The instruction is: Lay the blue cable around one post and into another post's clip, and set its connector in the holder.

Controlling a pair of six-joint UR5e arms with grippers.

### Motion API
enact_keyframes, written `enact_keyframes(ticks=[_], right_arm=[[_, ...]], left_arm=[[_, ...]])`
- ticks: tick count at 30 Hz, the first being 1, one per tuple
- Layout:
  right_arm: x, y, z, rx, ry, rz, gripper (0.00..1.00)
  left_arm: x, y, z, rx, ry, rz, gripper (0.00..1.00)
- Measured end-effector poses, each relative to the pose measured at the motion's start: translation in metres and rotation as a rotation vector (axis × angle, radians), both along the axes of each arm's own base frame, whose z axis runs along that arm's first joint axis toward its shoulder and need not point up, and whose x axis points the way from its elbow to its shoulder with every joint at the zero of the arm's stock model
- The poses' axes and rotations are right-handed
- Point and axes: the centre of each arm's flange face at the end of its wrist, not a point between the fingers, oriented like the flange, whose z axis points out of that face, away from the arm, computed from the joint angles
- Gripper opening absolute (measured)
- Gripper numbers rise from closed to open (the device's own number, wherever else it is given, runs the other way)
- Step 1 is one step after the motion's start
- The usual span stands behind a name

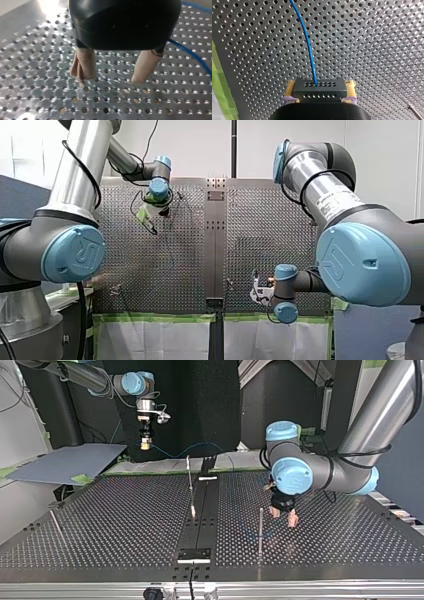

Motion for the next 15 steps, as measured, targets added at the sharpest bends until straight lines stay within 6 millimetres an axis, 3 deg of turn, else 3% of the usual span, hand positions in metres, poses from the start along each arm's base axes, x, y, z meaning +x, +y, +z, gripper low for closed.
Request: enact_keyframes(ticks=[15], right_arm=[[-0.0001,-0.0001,0.0001,-0.001,0.0,0.0,0.12]], left_arm=[[-0.0039,-0.0003,-0.0023,-0.017,0.026,0.006,1.0]])
